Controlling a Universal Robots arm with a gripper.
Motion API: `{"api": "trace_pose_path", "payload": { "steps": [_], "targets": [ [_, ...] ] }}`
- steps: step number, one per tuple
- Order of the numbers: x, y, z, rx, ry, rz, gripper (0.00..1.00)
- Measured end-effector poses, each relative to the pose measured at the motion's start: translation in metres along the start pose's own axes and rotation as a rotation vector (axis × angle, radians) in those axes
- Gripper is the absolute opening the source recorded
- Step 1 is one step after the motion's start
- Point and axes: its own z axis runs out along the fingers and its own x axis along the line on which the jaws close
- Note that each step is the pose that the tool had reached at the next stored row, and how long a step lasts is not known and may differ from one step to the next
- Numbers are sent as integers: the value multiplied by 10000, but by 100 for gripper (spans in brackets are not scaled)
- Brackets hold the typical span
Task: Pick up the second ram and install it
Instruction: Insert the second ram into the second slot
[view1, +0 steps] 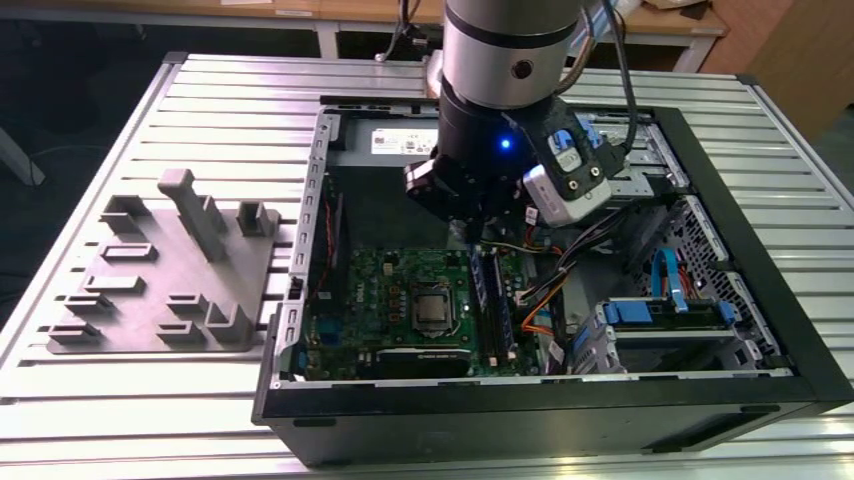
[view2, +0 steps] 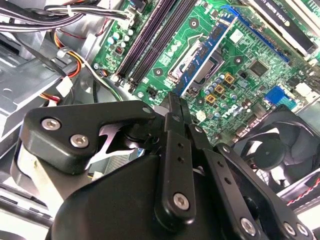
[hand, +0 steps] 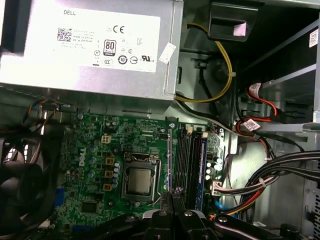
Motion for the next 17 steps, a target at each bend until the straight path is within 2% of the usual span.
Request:
{"api": "trace_pose_path", "payload": {
  "steps": [3, 9, 17],
  "targets": [
    [-6, 0, 2, -1, -1, 2, 8],
    [-65, -6, 15, 5, -5, 103, 8],
    [-69, -16, 112, 12, -18, 358, 8]
  ]
}}
